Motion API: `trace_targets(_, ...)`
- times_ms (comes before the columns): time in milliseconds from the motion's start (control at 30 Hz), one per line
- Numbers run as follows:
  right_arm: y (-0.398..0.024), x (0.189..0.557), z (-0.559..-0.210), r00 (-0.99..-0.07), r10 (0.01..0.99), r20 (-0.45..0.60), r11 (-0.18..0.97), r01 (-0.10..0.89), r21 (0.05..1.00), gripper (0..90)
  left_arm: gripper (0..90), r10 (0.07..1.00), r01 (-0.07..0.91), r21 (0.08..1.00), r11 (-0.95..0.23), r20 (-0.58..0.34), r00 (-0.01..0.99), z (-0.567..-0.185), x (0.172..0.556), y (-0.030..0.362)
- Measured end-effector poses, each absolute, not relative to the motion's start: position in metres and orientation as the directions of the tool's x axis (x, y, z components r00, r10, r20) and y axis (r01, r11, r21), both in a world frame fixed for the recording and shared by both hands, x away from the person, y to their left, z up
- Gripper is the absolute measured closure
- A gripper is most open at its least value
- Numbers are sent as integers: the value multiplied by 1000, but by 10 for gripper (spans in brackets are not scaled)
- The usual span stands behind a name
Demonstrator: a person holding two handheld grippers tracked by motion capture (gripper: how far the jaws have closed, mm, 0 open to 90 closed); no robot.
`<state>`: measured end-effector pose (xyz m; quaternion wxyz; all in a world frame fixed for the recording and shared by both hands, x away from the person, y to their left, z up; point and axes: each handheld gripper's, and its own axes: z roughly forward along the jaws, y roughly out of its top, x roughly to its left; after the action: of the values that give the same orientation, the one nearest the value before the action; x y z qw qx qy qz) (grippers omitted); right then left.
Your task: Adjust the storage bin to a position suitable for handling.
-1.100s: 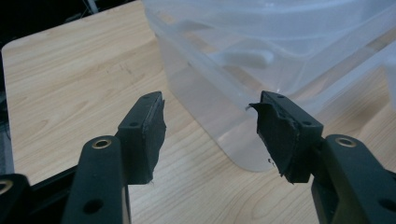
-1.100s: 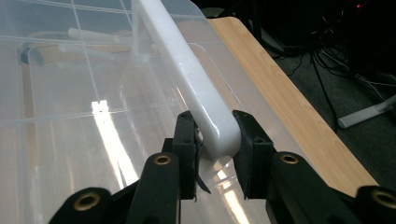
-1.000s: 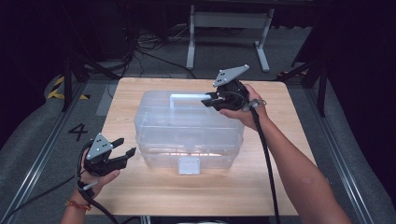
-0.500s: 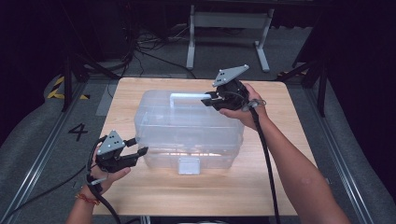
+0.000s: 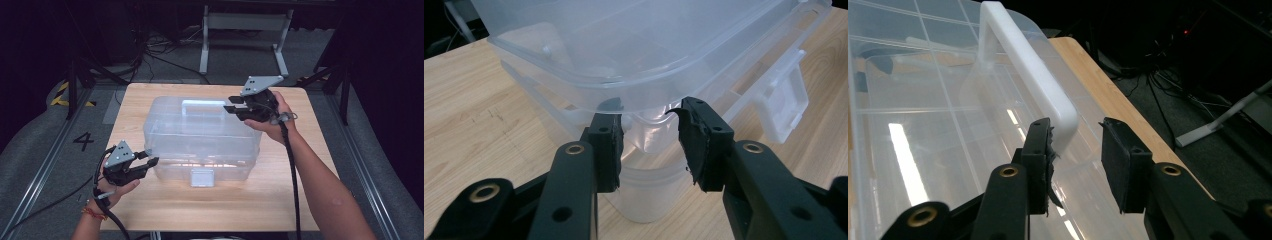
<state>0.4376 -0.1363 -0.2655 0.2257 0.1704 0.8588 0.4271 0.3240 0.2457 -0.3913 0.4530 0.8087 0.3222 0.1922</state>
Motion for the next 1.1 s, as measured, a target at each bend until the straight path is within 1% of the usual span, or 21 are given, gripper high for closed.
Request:
trace_targets(267, -177, 423, -262, -814, 530, -237, 530, 99, 842, 621, 616, 694, 344, 854, -390, 27, 720, -389, 324, 246)
trace_targets(467, -211, 414, -270, -792, 568, -222, 509, 126, 852, 590, 609, 694, 342, 854, -392, 30, 719, -387, 325, 245)
trace_targets(633, -233, 405, -284, -771, 596, -224, 504, 142, 852, 571, 602, 696, 337, 858, -387, 33, 717, -384, 325, 244)
trace_targets(833, -254, 396, -306, -766, 614, -192, 478, 167, 862, 558, 593, 695, 323, 865, -385, 41, 718, -376, 327, 243)
trace_targets(1100, -263, 390, -341, -782, 603, -159, 478, 195, 857, 516, 584, 695, 315, 870, -380, 44, 717, -371, 330, 242)
